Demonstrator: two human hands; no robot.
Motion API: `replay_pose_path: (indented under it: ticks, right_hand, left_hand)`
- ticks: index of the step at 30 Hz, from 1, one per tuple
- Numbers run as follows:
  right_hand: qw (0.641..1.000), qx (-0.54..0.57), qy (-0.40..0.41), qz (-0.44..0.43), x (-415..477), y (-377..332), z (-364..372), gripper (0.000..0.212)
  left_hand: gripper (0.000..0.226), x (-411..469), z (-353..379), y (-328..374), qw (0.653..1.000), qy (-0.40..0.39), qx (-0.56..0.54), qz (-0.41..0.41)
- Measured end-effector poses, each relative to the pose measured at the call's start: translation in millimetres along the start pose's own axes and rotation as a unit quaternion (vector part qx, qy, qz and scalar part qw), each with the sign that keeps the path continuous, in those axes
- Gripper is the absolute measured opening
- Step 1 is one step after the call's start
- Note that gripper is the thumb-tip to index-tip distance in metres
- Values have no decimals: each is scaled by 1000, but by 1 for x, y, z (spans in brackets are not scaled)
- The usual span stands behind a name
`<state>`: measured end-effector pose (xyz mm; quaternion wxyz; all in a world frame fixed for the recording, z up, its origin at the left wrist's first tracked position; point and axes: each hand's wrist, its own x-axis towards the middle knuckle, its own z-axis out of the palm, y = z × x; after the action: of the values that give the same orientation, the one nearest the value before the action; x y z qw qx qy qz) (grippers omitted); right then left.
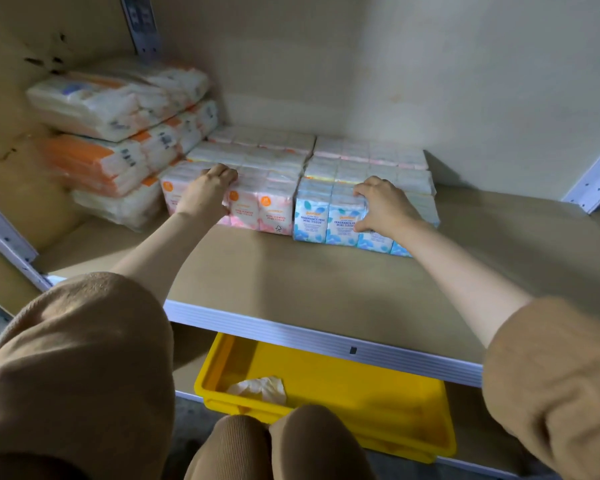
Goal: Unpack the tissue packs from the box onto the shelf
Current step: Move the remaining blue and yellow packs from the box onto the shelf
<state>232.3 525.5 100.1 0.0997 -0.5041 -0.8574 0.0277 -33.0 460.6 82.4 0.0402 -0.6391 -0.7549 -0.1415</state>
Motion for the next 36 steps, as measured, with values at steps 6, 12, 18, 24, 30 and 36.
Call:
replay_pose_path:
  ticks: [6, 12, 18, 24, 30, 36]
  right_hand:
    - [1000, -3, -1, 3, 5, -1, 1, 66]
    - [998, -1, -60, 13, 5, -20, -26, 51]
    - [982, 85, -88, -144, -28, -101, -19, 33]
    - [917, 149, -212, -302, -88, -206, 21, 31]
    - [850, 145, -324, -388, -152, -288, 83, 32]
    - [802, 110, -419, -412, -211, -349, 162, 31]
  left_hand:
    - [64, 5, -4, -3, 1000, -20, 16, 1]
    - [60, -14, -32, -2, 999, -42, 17, -15]
    - [48, -109, -49, -9, 993, -90, -22, -73]
    - [39, -241, -51, -34, 966, -156, -42, -203]
    - [37, -367, -29, -69, 915, -170, -64, -361]
    - [35, -479, 18, -105, 838, -238, -88, -483]
